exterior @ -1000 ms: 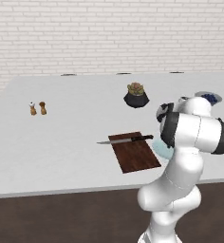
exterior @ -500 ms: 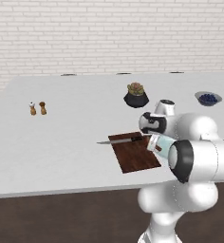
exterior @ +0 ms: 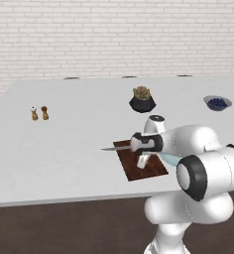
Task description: Pick up the knife from the drawer and place it on the cutting board. Then place the meat from the plate to the cutting board.
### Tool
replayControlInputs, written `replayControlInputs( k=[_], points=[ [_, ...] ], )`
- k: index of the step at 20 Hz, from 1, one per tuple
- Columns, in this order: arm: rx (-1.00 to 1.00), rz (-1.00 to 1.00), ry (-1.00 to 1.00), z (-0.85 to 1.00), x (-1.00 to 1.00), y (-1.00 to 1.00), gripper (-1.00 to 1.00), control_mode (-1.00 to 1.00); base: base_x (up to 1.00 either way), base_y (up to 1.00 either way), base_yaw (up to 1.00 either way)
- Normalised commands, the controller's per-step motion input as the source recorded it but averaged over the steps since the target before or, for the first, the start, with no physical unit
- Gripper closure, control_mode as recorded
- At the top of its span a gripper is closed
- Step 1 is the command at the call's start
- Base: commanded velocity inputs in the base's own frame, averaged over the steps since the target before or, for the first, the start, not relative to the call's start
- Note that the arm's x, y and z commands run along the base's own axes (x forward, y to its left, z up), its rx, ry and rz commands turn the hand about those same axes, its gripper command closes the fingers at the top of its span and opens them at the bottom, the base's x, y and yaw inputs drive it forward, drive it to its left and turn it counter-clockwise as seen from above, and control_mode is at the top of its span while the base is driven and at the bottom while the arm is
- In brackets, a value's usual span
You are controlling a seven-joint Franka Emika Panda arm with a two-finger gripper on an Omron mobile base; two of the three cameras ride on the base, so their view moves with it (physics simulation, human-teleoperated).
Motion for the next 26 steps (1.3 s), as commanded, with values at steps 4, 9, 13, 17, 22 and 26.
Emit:
replayControlInputs(
  k=[4,9,13,17,22,26],
  points=[
    [0.00,0.00,0.00,-0.21,0.15,0.00,1.00,-1.00,0.00,0.00,0.00],
    [0.00,0.00,-0.01,-0.13,0.19,0.00,1.00,-1.00,0.00,0.00,0.00],
    [0.00,0.00,0.00,-0.21,0.09,0.00,-1.00,-1.00,0.00,0.00,0.00],
    [0.00,0.01,0.00,-0.13,0.04,0.00,-1.00,-1.00,0.00,0.00,0.00],
    [0.00,0.02,0.00,0.07,-0.22,0.00,-1.00,-1.00,0.00,0.00,0.00],
    [0.00,0.00,-0.19,0.90,-0.85,-0.09,-1.00,-1.00,0.00,0.00,0.00]
  ],
)
